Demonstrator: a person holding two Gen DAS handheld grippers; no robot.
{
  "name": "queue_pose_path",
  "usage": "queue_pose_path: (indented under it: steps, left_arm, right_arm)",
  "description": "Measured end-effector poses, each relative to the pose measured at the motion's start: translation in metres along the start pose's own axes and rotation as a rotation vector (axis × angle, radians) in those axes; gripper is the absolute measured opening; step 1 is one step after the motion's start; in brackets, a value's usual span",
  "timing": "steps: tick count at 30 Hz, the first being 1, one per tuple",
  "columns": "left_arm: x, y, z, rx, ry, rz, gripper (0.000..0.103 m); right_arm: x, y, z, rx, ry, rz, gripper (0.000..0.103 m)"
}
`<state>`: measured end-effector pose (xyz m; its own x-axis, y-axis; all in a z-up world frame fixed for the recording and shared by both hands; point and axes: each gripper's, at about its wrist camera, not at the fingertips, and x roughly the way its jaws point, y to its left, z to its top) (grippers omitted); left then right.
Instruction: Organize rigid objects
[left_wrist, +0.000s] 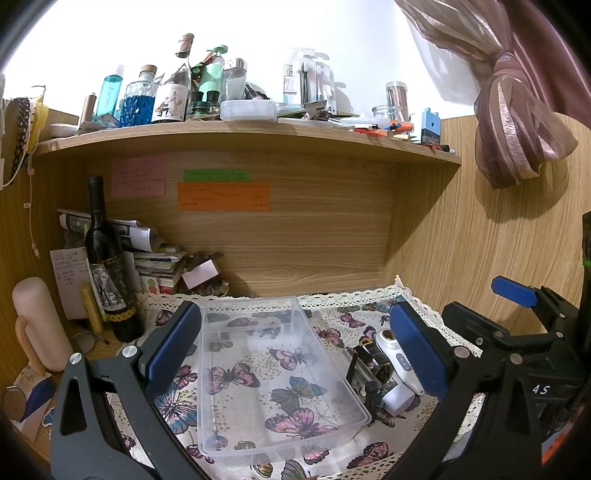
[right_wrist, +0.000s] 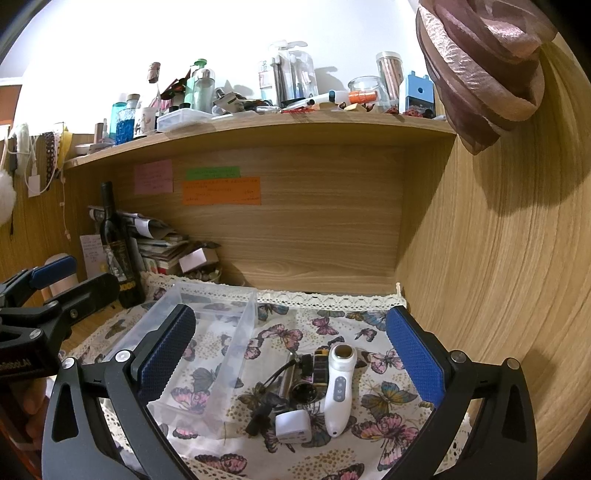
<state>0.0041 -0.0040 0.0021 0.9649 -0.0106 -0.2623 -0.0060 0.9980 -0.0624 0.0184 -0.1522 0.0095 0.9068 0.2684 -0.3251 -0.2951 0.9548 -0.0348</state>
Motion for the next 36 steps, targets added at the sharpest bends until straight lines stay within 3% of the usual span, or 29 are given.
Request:
queue_pose_path:
  steps: [14,25,30,31,36]
  left_arm:
    - [0.001,0.001,-0.003,-0.004,-0.007,-0.006,0.103]
    - [0.027,0.028,-0.007,-0.052,0.076,-0.031,0.103]
    - [0.047,0.056,-0.01,-0.063,0.148,0.025,0.081]
    - [0.052,0.063,-0.011,-0.072,0.168,0.03,0.079]
    - [0.082,0.095,-0.02,-0.072,0.289,0.088,0.053]
  right_arm:
    - [0.001,-0.001,0.0,0.0,-0.001,0.0,0.103]
    - [0.019,-0.007,-0.001,-0.008,0.054,-0.011,0.103]
    - [0.035,-0.021,-0.005,0.022,0.096,-0.04,0.102]
    - [0.038,-0.023,-0.006,0.024,0.107,-0.051,0.099]
    - [0.059,-0.033,-0.013,0.036,0.188,-0.077,0.081]
